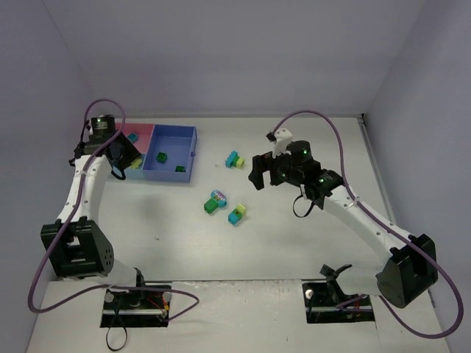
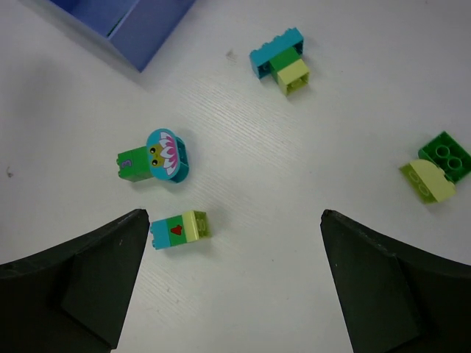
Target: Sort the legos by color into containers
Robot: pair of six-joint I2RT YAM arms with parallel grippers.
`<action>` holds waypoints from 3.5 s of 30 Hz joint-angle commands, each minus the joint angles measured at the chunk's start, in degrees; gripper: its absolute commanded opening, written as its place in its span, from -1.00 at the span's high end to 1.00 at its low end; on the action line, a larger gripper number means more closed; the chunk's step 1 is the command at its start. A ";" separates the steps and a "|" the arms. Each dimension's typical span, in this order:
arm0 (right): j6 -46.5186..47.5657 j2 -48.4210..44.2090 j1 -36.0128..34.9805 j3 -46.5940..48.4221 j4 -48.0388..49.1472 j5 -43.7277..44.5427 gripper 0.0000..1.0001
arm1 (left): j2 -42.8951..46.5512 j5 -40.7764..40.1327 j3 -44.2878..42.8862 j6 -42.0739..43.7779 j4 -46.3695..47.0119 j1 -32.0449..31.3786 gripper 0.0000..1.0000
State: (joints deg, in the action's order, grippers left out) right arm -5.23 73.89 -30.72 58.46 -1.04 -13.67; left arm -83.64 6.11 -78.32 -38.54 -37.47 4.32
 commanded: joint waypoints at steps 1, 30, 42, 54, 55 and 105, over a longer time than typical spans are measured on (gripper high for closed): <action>-5.13 -3.39 1.97 -1.41 3.59 5.67 -0.98 | -3.45 -4.00 -2.62 -6.35 5.11 3.94 0.74; -11.27 3.00 11.47 -0.89 3.76 15.93 -0.96 | -18.06 -1.99 -10.97 -15.52 12.16 10.98 -0.22; -26.57 27.17 12.97 16.15 -4.84 28.52 -1.00 | 1.27 1.45 2.38 -4.53 11.38 1.67 -0.24; -31.24 40.01 12.97 21.61 -7.31 28.96 -0.86 | 13.84 4.17 12.67 -0.39 1.80 -7.92 -0.26; -31.33 40.37 13.05 21.52 -7.31 28.88 -0.86 | 14.20 4.26 12.93 -0.22 1.62 -8.01 -0.26; 15.69 -2.78 -7.07 5.62 4.29 -28.34 0.77 | 1.81 35.11 -3.24 -8.04 11.20 -36.66 -0.22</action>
State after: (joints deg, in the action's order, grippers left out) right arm 9.34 73.84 -37.34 61.28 0.95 -39.46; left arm -82.21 39.72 -79.20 -45.08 -29.85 -31.51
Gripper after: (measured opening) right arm 0.481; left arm 0.613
